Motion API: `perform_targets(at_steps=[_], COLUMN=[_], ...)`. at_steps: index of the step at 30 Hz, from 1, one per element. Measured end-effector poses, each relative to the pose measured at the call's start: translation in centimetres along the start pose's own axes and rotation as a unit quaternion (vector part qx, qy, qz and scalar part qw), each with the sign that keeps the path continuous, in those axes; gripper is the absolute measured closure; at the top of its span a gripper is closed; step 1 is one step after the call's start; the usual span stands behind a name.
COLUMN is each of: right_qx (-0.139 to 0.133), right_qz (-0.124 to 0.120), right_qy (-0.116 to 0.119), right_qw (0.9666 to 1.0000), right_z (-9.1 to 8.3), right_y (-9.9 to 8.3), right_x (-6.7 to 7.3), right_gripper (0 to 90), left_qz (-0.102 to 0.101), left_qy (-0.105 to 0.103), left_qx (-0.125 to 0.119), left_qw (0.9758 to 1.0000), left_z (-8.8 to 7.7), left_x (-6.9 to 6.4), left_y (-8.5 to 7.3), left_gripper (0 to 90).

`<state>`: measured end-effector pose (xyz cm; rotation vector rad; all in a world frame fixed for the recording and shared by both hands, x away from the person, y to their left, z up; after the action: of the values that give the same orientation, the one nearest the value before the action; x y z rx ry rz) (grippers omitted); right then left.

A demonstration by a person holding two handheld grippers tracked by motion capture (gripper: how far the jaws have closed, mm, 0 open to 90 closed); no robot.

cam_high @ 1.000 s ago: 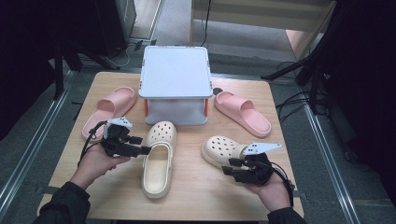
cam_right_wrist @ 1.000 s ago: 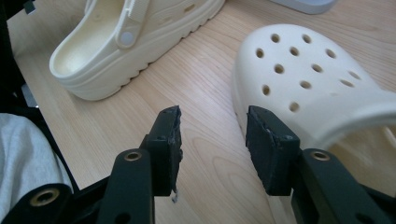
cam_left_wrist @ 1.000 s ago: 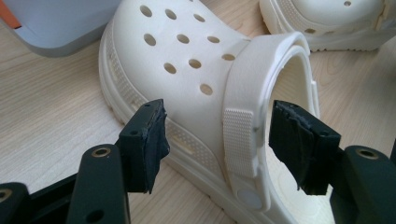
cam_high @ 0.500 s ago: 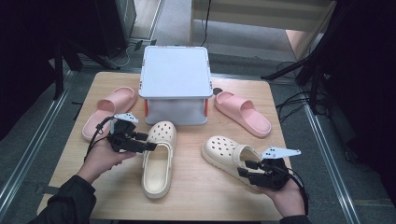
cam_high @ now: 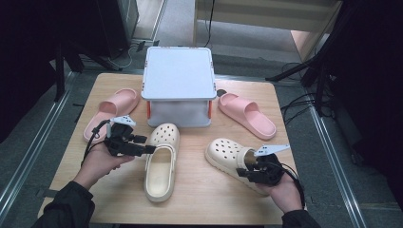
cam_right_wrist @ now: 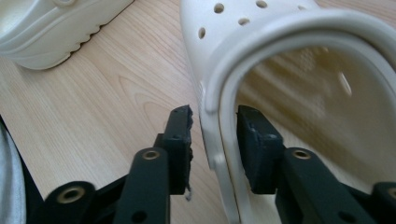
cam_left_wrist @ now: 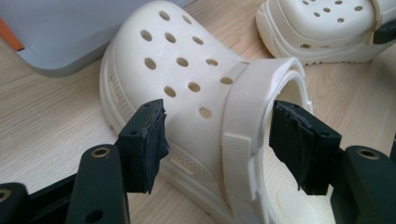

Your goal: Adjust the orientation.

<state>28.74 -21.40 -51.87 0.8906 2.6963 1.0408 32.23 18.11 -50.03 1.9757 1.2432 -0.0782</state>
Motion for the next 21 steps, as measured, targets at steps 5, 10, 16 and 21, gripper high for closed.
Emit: perform_targets(at_steps=[5,10,16,21], right_qx=[0.012,0.001,-0.019,-0.035], right_qz=[-0.007,-0.011,-0.013,-0.013], right_qy=[0.008,-0.003,-0.016,-0.011], right_qw=[0.9999,0.9999,0.9996,0.9992], right_z=[0.5,0.4,0.3,0.7], right_y=[0.7,2.5,4.5,6.3], right_x=[-0.3,-0.3,-0.5,-0.5], right_gripper=[76.5,77.8,77.8,77.7], left_qz=[-0.011,-0.024,-0.036,-0.050], left_qy=[0.010,0.023,0.039,0.052], left_qx=[-0.011,-0.023,-0.030,-0.034], left_qw=[0.9998,0.9992,0.9981,0.9968], left_z=[-1.1,-2.2,-3.4,-4.4], left_x=[0.4,0.9,1.4,1.6], left_y=[-0.9,-1.9,-3.2,-4.5], left_gripper=[35.9,36.0,36.0,36.0])
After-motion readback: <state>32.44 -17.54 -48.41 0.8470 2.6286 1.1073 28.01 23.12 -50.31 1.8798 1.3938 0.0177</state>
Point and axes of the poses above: each handheld gripper's, and its own axes: z roughly forward along the jaws, y roughly out of its top, x roughly to its left, the point moved 5 cm from there along z, roughly forward along the jaws, and after that the axes turned 11 degrees about -z, right-handed, at the moved point
